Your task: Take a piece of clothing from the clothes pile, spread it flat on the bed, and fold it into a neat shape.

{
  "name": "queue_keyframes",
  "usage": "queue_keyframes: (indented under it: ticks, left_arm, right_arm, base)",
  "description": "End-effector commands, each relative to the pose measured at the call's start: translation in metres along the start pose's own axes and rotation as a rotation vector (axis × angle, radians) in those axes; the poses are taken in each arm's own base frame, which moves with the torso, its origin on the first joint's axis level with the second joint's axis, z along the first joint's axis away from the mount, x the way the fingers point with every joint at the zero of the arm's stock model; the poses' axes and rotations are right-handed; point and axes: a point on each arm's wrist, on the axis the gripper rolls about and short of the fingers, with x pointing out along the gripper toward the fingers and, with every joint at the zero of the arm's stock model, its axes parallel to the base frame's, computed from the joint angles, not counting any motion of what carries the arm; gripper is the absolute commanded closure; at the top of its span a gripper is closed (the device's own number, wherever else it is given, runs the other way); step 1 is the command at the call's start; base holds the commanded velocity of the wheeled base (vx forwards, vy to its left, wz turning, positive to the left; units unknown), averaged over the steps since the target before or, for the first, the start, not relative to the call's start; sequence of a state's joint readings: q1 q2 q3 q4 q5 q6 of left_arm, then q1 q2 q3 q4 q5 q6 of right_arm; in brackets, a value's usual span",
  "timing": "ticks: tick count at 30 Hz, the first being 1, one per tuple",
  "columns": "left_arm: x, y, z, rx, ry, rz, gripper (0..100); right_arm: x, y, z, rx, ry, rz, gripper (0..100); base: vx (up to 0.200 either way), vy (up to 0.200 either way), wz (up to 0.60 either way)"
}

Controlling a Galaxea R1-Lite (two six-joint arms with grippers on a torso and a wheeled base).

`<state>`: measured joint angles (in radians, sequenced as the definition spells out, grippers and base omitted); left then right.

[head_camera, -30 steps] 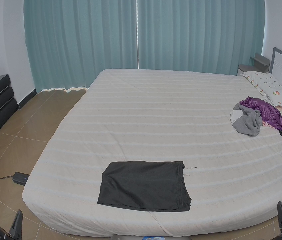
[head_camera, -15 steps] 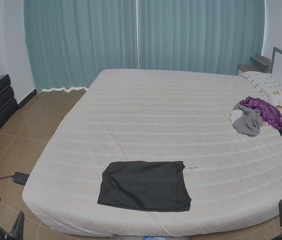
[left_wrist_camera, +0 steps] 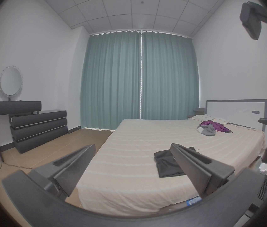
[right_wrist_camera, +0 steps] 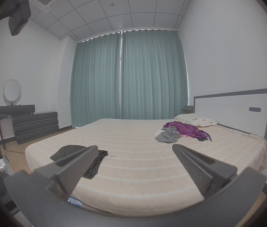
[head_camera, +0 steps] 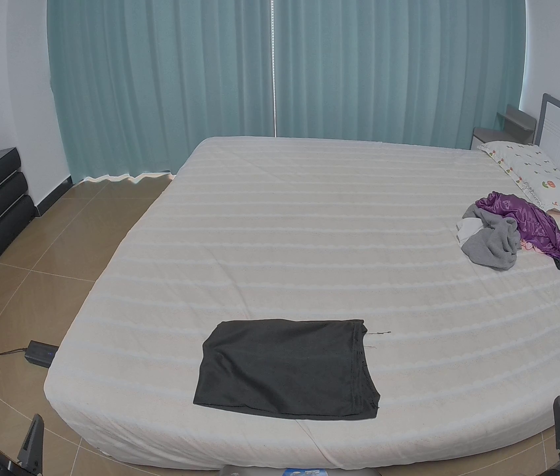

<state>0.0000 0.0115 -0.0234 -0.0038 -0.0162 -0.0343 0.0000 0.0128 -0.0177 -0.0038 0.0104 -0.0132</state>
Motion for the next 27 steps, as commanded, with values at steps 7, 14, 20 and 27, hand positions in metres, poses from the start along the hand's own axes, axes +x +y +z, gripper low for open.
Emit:
queue_keyframes:
  ticks: [7, 14, 20, 27]
  left_arm:
    - [0.0, 0.0, -0.008, 0.018, 0.045, -0.023, 0]
    - [0.001, 0.0, -0.007, 0.031, 0.016, -0.019, 0]
    - [0.001, 0.0, -0.007, 0.032, 0.016, -0.023, 0]
    - [0.001, 0.0, -0.007, 0.028, 0.015, -0.02, 0]
  right_arm:
    - [0.0, 0.0, -0.005, -0.001, 0.004, 0.0, 0]
    - [0.0, 0.0, -0.005, -0.001, 0.004, 0.0, 0]
    - [0.0, 0.0, -0.005, -0.001, 0.004, 0.0, 0]
    - [0.0, 0.0, -0.005, -0.001, 0.004, 0.0, 0]
  base:
    - [0.0, 0.0, 0.0]
    - [0.0, 0.0, 0.0]
    - [0.0, 0.0, 0.0]
    - [0.0, 0.0, 0.0]
